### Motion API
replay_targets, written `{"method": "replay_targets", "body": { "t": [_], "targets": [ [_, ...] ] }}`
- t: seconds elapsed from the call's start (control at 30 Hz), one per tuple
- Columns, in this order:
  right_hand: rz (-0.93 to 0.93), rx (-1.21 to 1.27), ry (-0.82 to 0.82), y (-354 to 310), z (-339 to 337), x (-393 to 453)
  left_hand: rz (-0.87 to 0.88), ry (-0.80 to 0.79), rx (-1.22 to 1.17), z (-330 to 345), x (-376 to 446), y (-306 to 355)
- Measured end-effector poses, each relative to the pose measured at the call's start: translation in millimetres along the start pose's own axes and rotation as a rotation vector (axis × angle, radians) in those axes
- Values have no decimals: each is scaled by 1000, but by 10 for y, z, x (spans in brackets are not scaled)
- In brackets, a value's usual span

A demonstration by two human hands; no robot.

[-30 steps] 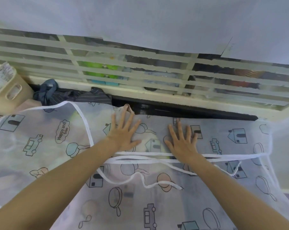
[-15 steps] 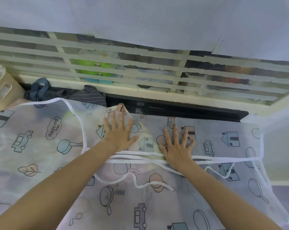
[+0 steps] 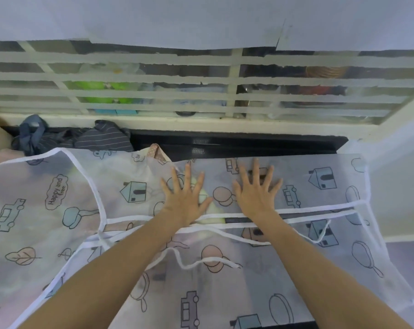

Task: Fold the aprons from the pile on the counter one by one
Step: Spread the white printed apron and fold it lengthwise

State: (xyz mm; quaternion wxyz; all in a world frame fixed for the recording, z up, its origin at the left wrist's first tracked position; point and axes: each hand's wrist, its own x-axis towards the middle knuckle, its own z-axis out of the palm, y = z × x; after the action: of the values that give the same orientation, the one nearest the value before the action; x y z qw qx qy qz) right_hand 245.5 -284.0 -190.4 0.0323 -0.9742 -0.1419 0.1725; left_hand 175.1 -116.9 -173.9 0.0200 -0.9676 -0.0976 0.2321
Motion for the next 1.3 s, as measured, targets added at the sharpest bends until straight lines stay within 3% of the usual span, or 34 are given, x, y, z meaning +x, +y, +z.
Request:
{"method": "replay_targets", "body": {
  "t": [0.17,0.33,0.4,0.47,0.53,0.63,0.87,1.0,1.17,1.23,1.3],
  "targets": [
    [260,88,12,724,-128,-5,17,5,11,14,21,0],
    [378,106,-70,783,-319,75,27,-53,113,-198,30,1],
    [262,40,18,690,-430,149,64,61,116,-373,73,-61],
    [-18,-21,108,600,-555,264,77,187,124,-535,177,-176],
    [-249,-48,11,504,-693,383,54,154,216,-639,292,-305],
    [-373,-94,-190,391,-865,563,-15,11,280,-731,429,-517],
    [-313,-37,-467,196,-1200,669,93,-91,203,-947,442,-844],
    [-271,-43,-386,235,-1344,673,172,10,125,-1063,354,-908],
    [-244,-160,-349,331,-1597,561,53,-136,235,-1370,104,-1149],
    [-245,-177,-316,313,-1662,484,11,-20,297,-1491,-38,-1274],
    [-266,-176,-225,296,-1718,418,8,196,301,-1586,-81,-1369]
  ]
}}
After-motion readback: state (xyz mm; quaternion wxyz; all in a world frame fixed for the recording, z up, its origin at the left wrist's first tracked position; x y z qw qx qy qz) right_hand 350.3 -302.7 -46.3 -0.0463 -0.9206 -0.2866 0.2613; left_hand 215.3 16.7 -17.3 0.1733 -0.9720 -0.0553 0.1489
